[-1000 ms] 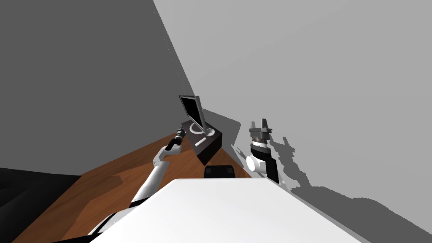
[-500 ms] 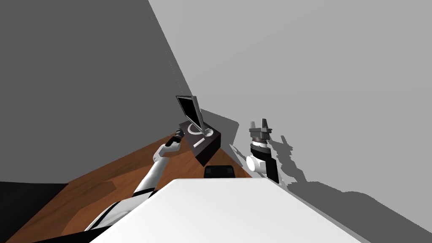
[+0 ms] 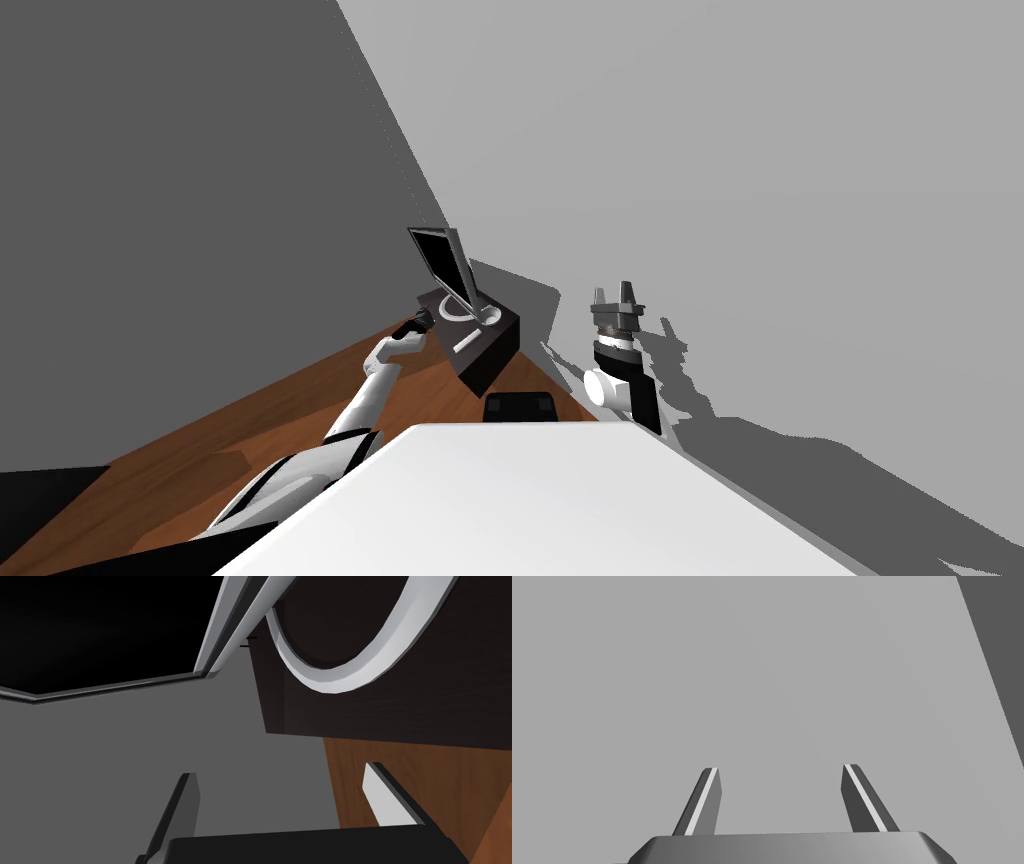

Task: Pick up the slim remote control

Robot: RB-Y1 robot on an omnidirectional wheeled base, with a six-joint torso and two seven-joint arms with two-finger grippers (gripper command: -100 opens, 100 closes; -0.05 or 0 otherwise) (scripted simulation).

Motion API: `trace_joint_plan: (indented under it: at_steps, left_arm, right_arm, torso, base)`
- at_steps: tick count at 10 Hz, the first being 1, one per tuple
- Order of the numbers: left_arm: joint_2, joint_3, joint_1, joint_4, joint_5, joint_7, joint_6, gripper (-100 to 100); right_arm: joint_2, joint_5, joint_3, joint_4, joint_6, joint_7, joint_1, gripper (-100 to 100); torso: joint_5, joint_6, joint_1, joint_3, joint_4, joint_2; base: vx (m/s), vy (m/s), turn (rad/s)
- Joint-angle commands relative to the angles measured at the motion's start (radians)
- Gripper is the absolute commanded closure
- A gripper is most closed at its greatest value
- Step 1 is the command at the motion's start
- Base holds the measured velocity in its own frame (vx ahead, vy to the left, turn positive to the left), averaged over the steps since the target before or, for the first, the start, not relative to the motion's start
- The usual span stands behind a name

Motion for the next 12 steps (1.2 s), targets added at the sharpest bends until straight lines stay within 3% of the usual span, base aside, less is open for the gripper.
trace_joint_plan:
  at_steps: [1,2,3,5,6,7,8,11,12]
  left_arm:
    - [0.006,0.003,-0.018,0.050,0.007,0.004,0.043,-100]
    - [0.018,0.009,-0.050,0.081,0.024,0.010,0.078,-100]
    - [0.018,0.009,-0.050,0.092,0.024,0.010,0.100,-100]
    - [0.018,0.009,-0.050,0.119,0.024,0.010,0.100,-100]
    - [0.029,0.015,-0.081,0.160,0.040,0.015,0.154,-100]
    - [0.029,0.015,-0.081,0.180,0.040,0.015,0.154,-100]
    - [0.039,0.019,-0.110,0.223,0.057,0.018,0.190,-100]
    - [0.047,0.023,-0.137,0.298,0.073,0.021,0.256,-100]
    - [0.053,0.027,-0.163,0.356,0.090,0.023,0.279,-100]
  right_arm:
    - [0.000,0.000,0.000,0.000,0.000,0.000,0.000,0]
    - [0.000,0.000,0.000,0.000,0.000,0.000,0.000,0]
    - [0.000,0.000,0.000,0.000,0.000,0.000,0.000,0]
    - [0.000,0.000,0.000,0.000,0.000,0.000,0.000,0]
    - [0.000,0.000,0.000,0.000,0.000,0.000,0.000,0]
    - [0.000,0.000,0.000,0.000,0.000,0.000,0.000,0]
    - [0.000,0.000,0.000,0.000,0.000,0.000,0.000,0]
    - [0.000,0.000,0.000,0.000,0.000,0.000,0.000,0]
    - [0.000,0.000,0.000,0.000,0.000,0.000,0.000,0]
  torso:
    - [0.000,0.000,0.000,0.000,0.000,0.000]
    - [0.000,-0.001,0.000,0.000,0.000,0.000]
    - [0.000,0.000,0.000,0.000,0.000,0.000]
    - [0.000,-0.001,0.001,0.000,0.000,0.001]
    - [0.000,-0.001,0.001,0.001,0.000,0.001]
    - [0.000,0.000,0.001,0.000,0.000,0.000]
    - [0.000,-0.001,0.001,0.000,0.000,0.000]
    - [0.000,0.000,0.000,0.000,0.000,0.000]
    - [0.000,-0.001,0.001,0.000,0.000,0.000]
  base:
    - [0.011,-0.015,-0.050]
    - [0.015,-0.019,-0.091]
    - [0.014,-0.015,-0.049]
    - [0.002,-0.004,0.003]
    - [0.008,-0.011,-0.106]
    - [0.013,-0.012,-0.059]
    - [0.013,-0.022,-0.088]
    - [0.018,-0.015,-0.059]
    - [0.024,-0.020,-0.089]
